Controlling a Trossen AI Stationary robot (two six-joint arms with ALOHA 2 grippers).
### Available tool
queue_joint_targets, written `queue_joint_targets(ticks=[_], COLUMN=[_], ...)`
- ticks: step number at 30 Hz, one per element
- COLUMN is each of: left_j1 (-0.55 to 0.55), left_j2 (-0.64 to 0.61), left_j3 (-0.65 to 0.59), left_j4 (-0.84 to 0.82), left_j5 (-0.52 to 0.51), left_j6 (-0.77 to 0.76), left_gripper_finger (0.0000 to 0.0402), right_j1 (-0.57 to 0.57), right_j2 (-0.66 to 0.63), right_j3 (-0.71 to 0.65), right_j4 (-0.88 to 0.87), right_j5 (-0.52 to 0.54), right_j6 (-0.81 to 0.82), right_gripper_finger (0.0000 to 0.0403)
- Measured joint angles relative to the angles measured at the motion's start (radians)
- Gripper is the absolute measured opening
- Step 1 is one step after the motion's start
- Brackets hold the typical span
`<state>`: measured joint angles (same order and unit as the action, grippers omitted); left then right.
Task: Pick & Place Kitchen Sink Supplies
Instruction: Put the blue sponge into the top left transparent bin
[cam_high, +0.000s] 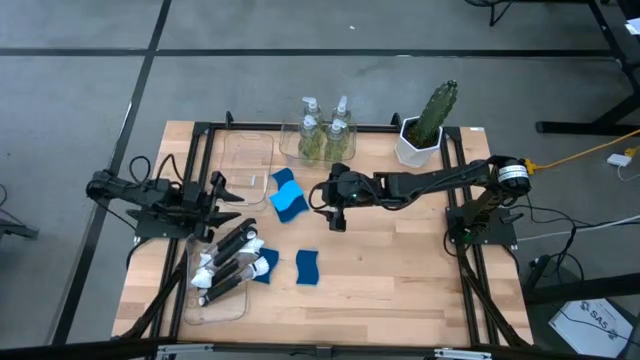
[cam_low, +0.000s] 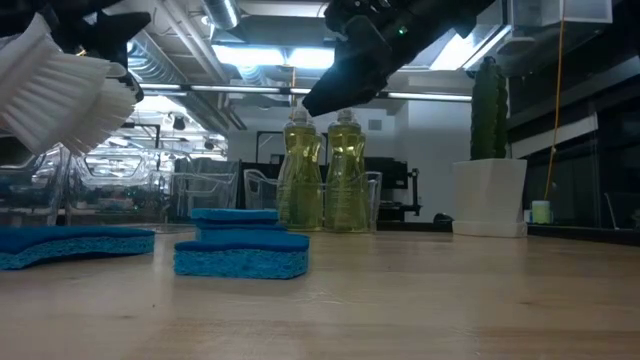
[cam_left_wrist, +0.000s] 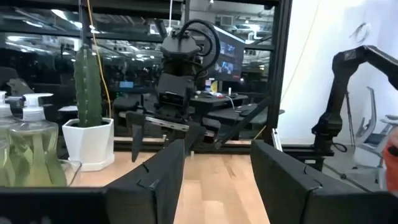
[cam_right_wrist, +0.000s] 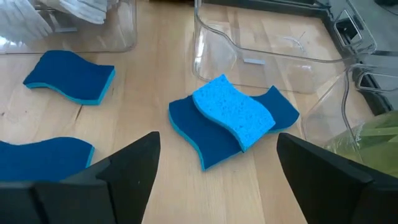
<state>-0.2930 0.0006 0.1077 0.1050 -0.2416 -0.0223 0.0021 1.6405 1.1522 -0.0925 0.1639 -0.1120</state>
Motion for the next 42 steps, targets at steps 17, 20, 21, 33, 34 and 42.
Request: queue_joint_targets(ticks=[17, 20, 21, 33, 34, 42], left_j1=[0.185, 0.193, 0.193, 0.192, 0.192, 0.251], left_j2=[0.002, 0.002, 0.002, 0.006, 0.006, 0.008], left_j3=[-0.1, -0.1, -0.1, -0.099, -0.099, -0.099], left_j4=[0.022, -0.023, -0.035, -0.093, -0.093, -0.094], left_j5=[0.244, 0.266, 0.266, 0.236, 0.236, 0.228], left_j6=[0.028, 0.041, 0.042, 0.118, 0.118, 0.075], left_gripper_finger=[0.018, 0.018, 0.018, 0.018, 0.018, 0.018], right_j1=[-0.02, -0.026, -0.027, -0.031, -0.031, -0.031], right_j2=[0.0, 0.0, 0.0, 0.0, 0.0, 0.0], right_j3=[0.0, 0.0, 0.0, 0.0, 0.0, 0.0], right_j4=[0.029, 0.029, 0.029, 0.032, 0.034, 0.043], right_j5=[0.0, 0.0, 0.0, 0.001, 0.0, -0.022], right_j6=[-0.008, -0.006, -0.004, 0.003, 0.003, -0.011], right_gripper_finger=[0.0321, 0.0321, 0.0321, 0.0321, 0.0321, 0.0321])
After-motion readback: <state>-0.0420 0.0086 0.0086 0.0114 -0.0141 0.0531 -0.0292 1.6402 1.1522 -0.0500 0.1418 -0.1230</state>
